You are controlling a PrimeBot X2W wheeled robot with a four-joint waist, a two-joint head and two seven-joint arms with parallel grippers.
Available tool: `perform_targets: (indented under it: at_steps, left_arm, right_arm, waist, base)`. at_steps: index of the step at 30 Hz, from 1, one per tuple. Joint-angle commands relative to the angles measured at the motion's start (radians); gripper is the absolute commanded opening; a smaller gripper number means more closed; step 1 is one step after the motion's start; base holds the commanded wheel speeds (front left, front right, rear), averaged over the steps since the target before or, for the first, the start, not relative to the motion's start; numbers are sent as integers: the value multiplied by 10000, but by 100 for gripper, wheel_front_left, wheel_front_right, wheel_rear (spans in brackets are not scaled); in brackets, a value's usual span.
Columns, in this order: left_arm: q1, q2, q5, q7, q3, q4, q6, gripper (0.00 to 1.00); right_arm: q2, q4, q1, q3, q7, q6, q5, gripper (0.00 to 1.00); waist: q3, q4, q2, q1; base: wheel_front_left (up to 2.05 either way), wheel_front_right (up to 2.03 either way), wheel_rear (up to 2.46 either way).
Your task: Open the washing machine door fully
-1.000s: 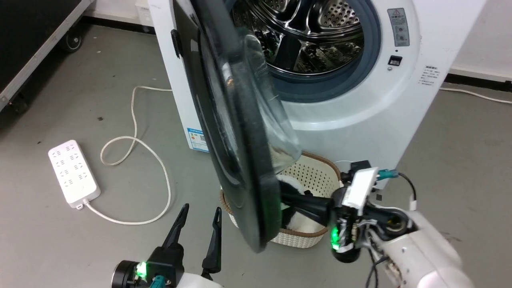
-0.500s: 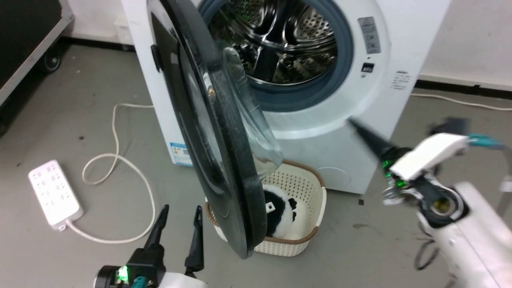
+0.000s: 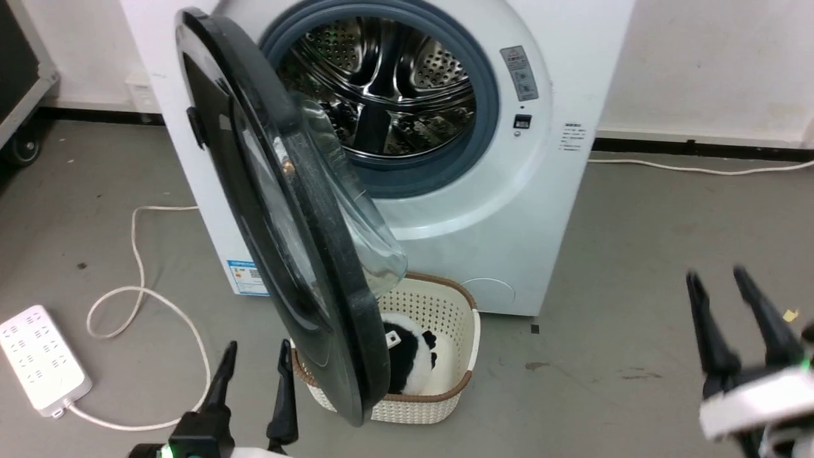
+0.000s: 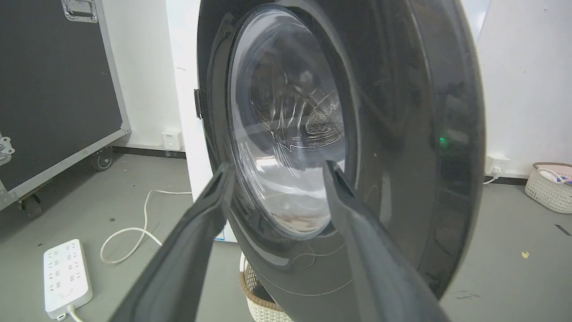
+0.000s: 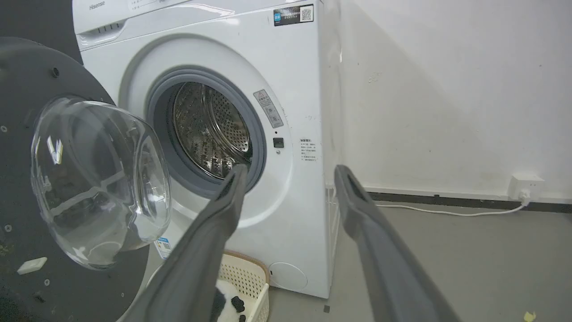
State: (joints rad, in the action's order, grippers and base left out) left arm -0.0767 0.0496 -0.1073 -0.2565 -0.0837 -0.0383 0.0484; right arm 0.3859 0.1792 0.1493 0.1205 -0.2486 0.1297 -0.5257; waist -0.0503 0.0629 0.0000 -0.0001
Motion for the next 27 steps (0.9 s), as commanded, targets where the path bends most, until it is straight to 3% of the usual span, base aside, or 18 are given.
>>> perform_targets:
  at_steps: [1, 5, 10, 27]
  left_arm:
    - [-140, 22, -14, -53, -9, -23, -103, 100]
    - [-187, 22, 24, -53, 15, -153, -260, 100]
    - [-306, 18, 70, -53, -95, -235, -294, 100]
    - [-190, 11, 85, -53, -104, -608, -414, 100]
  right_arm:
    - [-702, -553, -743, -568, -61, 10, 836, 100]
    - [-1992, -1785, -2039, -1431, 59, 10, 2586, 100]
    - [-2926, -2307, -2988, -1656, 324, 10, 3749, 100]
    - [-3349, -1922, -3482, -1492, 187, 10, 4285, 100]
  waist:
    - [10, -60, 0, 1]
    - [27, -171, 0, 1]
    - [55, -245, 0, 1]
    - [36, -173, 0, 1]
  base:
    - [0, 0, 0]
    - [0, 0, 0]
    - [0, 0, 0]
    - [0, 0, 0]
